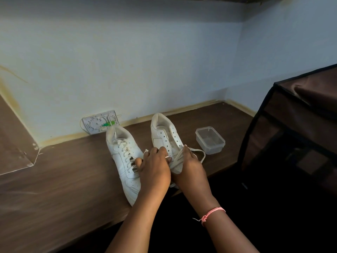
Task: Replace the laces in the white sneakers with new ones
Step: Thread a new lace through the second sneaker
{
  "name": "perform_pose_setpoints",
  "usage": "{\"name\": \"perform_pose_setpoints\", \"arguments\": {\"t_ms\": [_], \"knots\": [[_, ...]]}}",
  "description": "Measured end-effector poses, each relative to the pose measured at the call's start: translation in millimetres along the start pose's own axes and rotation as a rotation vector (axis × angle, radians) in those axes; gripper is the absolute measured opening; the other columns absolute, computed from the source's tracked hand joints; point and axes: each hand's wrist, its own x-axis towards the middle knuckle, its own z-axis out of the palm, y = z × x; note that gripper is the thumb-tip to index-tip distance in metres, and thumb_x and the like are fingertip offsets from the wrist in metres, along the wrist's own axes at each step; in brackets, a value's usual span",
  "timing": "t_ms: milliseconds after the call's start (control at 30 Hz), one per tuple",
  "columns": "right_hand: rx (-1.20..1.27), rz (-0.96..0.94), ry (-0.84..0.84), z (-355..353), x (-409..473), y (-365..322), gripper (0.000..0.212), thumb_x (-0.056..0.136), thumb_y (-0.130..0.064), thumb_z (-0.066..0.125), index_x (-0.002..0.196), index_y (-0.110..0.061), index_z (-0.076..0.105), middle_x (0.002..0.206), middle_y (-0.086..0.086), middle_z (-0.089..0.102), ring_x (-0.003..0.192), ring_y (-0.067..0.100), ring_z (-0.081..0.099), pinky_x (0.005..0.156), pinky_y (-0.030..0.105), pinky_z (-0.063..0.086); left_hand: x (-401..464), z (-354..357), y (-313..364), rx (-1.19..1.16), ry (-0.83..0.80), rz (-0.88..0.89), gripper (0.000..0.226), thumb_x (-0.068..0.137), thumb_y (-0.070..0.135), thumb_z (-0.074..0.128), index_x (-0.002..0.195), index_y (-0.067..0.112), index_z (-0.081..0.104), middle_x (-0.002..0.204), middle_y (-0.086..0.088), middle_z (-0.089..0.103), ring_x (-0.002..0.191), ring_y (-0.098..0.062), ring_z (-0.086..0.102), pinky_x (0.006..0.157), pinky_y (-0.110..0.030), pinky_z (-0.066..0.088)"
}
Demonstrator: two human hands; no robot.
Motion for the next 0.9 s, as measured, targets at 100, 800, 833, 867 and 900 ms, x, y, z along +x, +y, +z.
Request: {"name": "perform_pose_setpoints", "arguments": {"t_ms": [100,800,833,867,900], "knots": [[-0.004,0.011,-0.007,0,1,-1,0.095,0.082,-0.041,0.074,0.153,-0.009,0.019,0.147,0.013,0.042,0.134,0.022,0.043,0.101,0.028,0.043,3,-6,-3,-0.015,-0.046,-0.014,0.013,0.102,0.035,0.042,0.103,0.029,0.054,0.109,0.01,0.056,0.11,-0.015,0.045,0.078,-0.033,0.015],[0.05,0.104,0.029,5,-8,-4,0.115,0.068,-0.048,0.084,0.153,-0.01,0.017,0.148,0.008,0.041,0.138,0.02,0.036,0.102,0.028,0.041,16,-22,-11,-0.129,-0.317,-0.153,0.032,0.104,0.039,0.031,0.111,0.019,0.056,0.118,0.004,0.066,0.119,-0.024,0.052,0.103,-0.046,0.028],[0.056,0.107,0.03,6,-8,-4,0.116,0.067,-0.05,0.083,0.153,-0.01,0.016,0.149,0.008,0.04,0.138,0.02,0.035,0.102,0.028,0.04,17,-21,-12,-0.135,-0.322,-0.154,0.033,0.104,0.039,0.03,0.111,0.019,0.055,0.118,0.004,0.066,0.119,-0.024,0.053,0.104,-0.046,0.028],[0.066,0.114,0.03,7,-7,-4,0.116,0.067,-0.05,0.083,0.153,-0.01,0.017,0.148,0.008,0.041,0.138,0.019,0.036,0.102,0.027,0.04,18,-21,-14,-0.136,-0.332,-0.154,0.033,0.104,0.039,0.03,0.112,0.019,0.055,0.12,0.004,0.065,0.12,-0.024,0.052,0.104,-0.047,0.029],[0.072,0.123,0.032,7,-7,-4,0.114,0.066,-0.049,0.083,0.152,-0.009,0.019,0.146,0.008,0.043,0.136,0.019,0.038,0.101,0.025,0.04,19,-23,-16,-0.117,-0.341,-0.151,0.033,0.104,0.039,0.03,0.113,0.019,0.055,0.121,0.004,0.065,0.12,-0.024,0.051,0.104,-0.046,0.029]]}}
